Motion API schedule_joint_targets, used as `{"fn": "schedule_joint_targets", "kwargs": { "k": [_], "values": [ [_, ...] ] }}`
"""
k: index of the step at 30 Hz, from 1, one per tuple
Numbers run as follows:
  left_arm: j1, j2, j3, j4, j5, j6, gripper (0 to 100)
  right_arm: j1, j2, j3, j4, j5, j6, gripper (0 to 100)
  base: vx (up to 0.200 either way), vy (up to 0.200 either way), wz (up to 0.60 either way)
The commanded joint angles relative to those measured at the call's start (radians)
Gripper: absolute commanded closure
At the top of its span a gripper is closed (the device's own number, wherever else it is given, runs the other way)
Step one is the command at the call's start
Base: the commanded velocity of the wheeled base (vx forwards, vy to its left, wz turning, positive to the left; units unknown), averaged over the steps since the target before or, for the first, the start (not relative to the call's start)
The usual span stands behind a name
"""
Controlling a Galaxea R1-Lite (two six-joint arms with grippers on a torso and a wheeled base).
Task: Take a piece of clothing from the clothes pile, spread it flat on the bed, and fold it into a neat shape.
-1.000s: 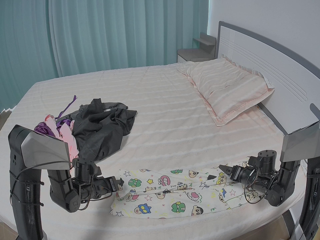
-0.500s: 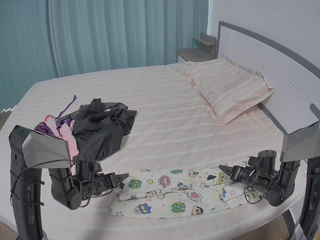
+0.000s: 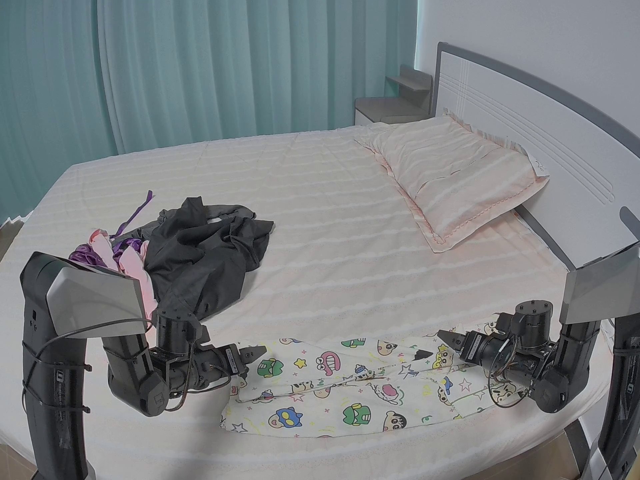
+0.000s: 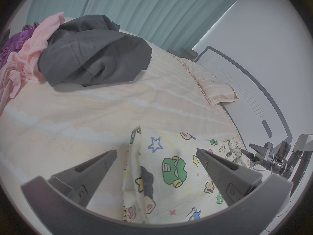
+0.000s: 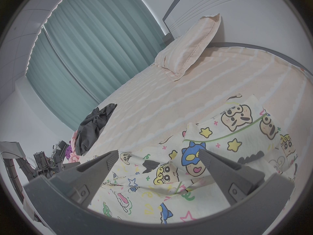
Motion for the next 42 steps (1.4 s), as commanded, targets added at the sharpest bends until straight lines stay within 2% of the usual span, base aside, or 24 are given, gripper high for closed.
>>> {"fn": "schedule_joint_targets", "kwargs": {
  "k": [1,6,17,39,40,42],
  "values": [
    [-0.019,-0.002,-0.012,0.002,0.0,-0.001,0,0.001,0.002,0.0,0.0,0.001,0.0,0,0.0,0.0,0.0],
    [-0.043,-0.004,-0.002,0.002,0.0,-0.001,0,0.001,0.002,0.0,0.0,0.001,0.0,0,0.0,0.0,0.0],
    [-0.043,0.015,0.003,0.002,0.0,0.001,0,0.001,0.0,0.0,0.0,0.001,0.001,0,0.0,0.0,0.0],
    [-0.074,0.045,-0.055,0.007,0.0,-0.001,0,-0.001,-0.004,0.001,-0.014,-0.001,0.001,0,0.0,0.0,0.0],
    [-0.074,0.045,-0.055,0.007,0.002,-0.001,100,0.001,-0.004,0.001,-0.013,-0.001,0.001,0,0.0,0.0,0.0],
    [-0.071,0.045,-0.055,0.007,0.006,-0.001,100,0.001,-0.004,0.001,-0.014,-0.001,0.001,0,0.0,0.0,0.0]
  ]
}}
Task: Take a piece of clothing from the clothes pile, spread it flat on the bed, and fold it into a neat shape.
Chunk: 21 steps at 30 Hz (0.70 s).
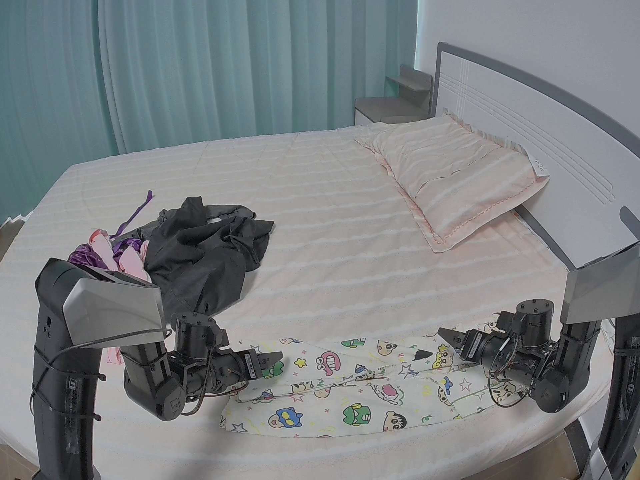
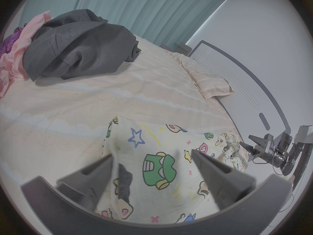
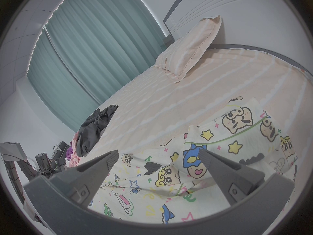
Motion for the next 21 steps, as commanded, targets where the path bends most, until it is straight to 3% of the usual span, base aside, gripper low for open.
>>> {"fn": "schedule_joint_targets", "kwargs": {
  "k": [1,21],
  "values": [
    [0.008,0.003,0.001,-0.001,0.002,-0.001,100,0.001,-0.001,0.0,0.0,0.0,0.0,0,0.0,0.0,0.0],
    [0.05,-0.003,-0.062,-0.001,0.034,-0.004,100,0.005,-0.001,0.0,0.0,0.0,0.0,0,0.0,0.0,0.0]
  ]
}}
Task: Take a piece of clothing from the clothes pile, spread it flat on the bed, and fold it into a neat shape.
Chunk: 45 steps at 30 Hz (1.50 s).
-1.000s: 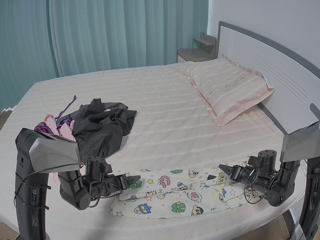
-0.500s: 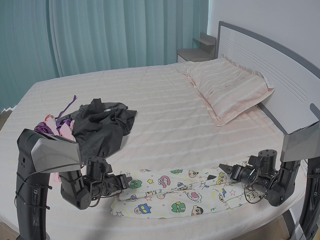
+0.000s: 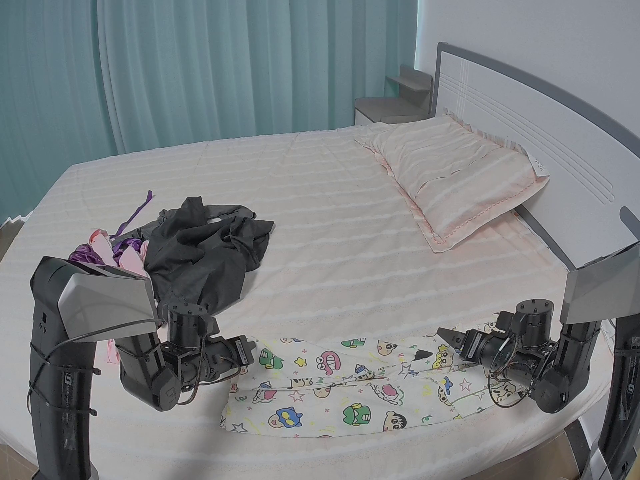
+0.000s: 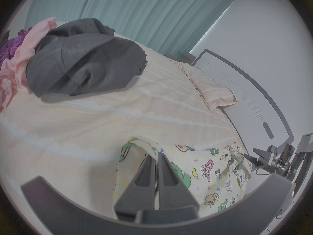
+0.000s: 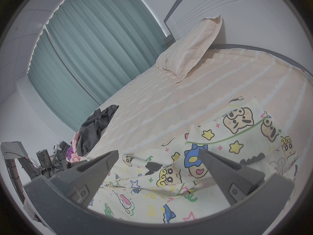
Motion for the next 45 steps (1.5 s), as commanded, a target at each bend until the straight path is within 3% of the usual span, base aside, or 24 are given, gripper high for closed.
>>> {"fn": "schedule_joint_targets", "kwargs": {
  "k": [1,6,22,43,44,45],
  "values": [
    [0.001,-0.001,-0.027,0.003,0.013,-0.002,100,0.001,0.002,0.0,0.0,0.0,0.0,0,0.0,0.0,0.0],
    [0.007,-0.004,-0.05,0.011,0.016,-0.004,100,0.001,0.005,0.0,0.0,0.0,0.0,0,0.0,0.0,0.0],
    [0.03,-0.038,-0.192,0.238,0.019,-0.004,100,-0.001,0.01,-0.002,0.001,0.0,0.0,0,0.0,0.0,0.0],
    [0.035,-0.019,-0.251,0.362,0.019,-0.005,100,-0.027,0.02,-0.005,0.001,0.0,-0.003,0,0.0,0.0,0.0],
    [0.035,-0.019,-0.251,0.363,0.018,-0.005,0,-0.027,0.02,-0.005,0.001,0.0,-0.003,0,0.0,0.0,0.0],
    [0.035,-0.018,-0.251,0.363,0.019,-0.005,0,-0.027,0.02,-0.005,0.003,0.0,-0.003,0,0.0,0.0,0.0]
  ]
}}
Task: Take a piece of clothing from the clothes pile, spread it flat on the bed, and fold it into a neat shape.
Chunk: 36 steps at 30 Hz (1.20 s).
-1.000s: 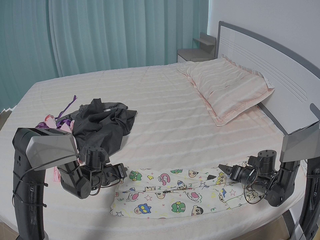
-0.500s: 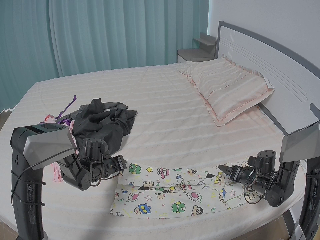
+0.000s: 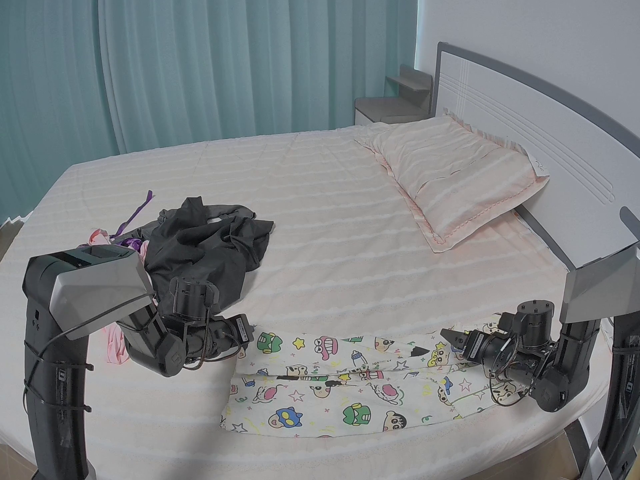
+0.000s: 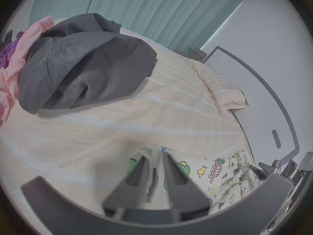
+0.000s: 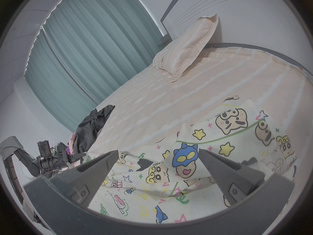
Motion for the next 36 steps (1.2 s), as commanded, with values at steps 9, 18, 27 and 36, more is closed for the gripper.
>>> {"fn": "schedule_joint_targets", "kwargs": {
  "k": [9,18,27,36],
  "values": [
    [0.071,-0.072,0.09,0.006,-0.01,-0.103,0,-0.029,-0.062,0.029,0.007,-0.021,0.0,0,0.0,0.0,0.0],
    [0.011,-0.234,0.271,-0.006,-0.023,-0.32,0,-0.058,-0.054,0.069,0.007,-0.076,0.035,0,0.0,0.0,0.0],
    [-0.06,-0.251,0.339,-0.046,-0.057,-0.398,0,-0.12,0.012,0.073,0.01,-0.158,0.067,0,0.0,0.0,0.0],
    [-0.067,-0.242,0.391,-0.145,-0.06,-0.407,0,-0.13,0.035,0.086,0.016,-0.196,0.136,0,0.0,0.0,0.0]
  ]
}}
